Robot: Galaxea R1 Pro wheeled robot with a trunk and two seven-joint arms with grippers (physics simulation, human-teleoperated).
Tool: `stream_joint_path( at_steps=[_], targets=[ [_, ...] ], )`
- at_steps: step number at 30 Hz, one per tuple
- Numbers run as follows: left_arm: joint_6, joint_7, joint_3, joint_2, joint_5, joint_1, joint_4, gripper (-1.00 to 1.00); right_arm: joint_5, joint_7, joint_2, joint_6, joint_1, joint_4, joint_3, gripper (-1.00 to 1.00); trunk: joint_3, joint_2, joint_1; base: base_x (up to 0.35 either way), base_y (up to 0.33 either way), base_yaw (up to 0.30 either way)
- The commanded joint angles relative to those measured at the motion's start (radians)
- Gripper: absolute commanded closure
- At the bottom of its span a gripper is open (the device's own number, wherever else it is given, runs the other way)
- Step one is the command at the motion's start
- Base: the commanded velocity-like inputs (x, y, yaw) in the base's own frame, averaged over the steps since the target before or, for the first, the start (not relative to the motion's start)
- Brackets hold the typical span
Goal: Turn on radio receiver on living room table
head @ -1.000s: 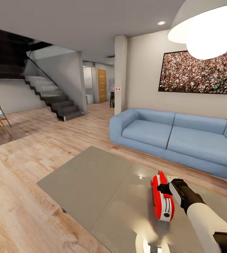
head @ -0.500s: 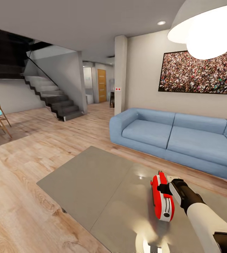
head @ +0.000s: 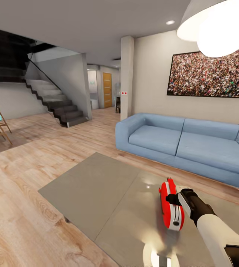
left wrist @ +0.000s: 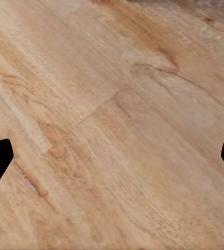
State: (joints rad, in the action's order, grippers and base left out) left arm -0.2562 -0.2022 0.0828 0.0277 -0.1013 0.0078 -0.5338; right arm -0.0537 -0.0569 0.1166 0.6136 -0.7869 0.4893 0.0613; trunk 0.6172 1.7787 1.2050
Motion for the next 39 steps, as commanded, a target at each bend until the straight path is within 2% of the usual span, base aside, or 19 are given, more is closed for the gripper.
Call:
stream_joint_path(
  at_steps=[1, 23, 27, 31, 32, 39],
  targets=[
    [0.000, 0.000, 0.000, 0.000, 0.000, 0.000, 0.000, -1.00, 0.000, 0.000, 0.000, 0.000, 0.000, 0.000, 0.000, -1.00, 0.003, 0.007, 0.004, 0.000, 0.000, 0.000],
    [0.001, 0.001, 0.000, 0.000, 0.000, 0.000, 0.000, -1.00, -0.001, -0.001, 0.000, 0.000, 0.000, 0.000, 0.000, -1.00, 0.006, 0.014, 0.008, 0.000, 0.000, 0.000],
    [0.001, 0.001, 0.000, 0.000, 0.000, 0.000, 0.000, -1.00, -0.002, -0.001, 0.000, 0.000, 0.000, 0.000, 0.000, -1.00, 0.019, 0.042, 0.023, 0.000, 0.000, 0.000],
    [0.001, 0.001, 0.000, 0.000, 0.000, 0.001, 0.000, -1.00, -0.002, -0.001, 0.000, 0.000, 0.000, 0.000, 0.000, -1.00, 0.019, 0.042, 0.023, 0.000, 0.000, 0.000],
    [0.001, 0.001, 0.000, 0.000, 0.000, 0.001, 0.000, -1.00, -0.002, -0.001, 0.000, 0.000, 0.000, 0.000, 0.000, 1.00, 0.019, 0.042, 0.023, 0.000, 0.000, 0.000],
    [0.002, 0.001, 0.000, 0.000, 0.000, 0.000, 0.000, -1.00, -0.002, -0.003, 0.000, 0.000, 0.000, 0.000, 0.000, 1.00, 0.019, 0.042, 0.023, 0.000, 0.000, 0.000]
  ],
)
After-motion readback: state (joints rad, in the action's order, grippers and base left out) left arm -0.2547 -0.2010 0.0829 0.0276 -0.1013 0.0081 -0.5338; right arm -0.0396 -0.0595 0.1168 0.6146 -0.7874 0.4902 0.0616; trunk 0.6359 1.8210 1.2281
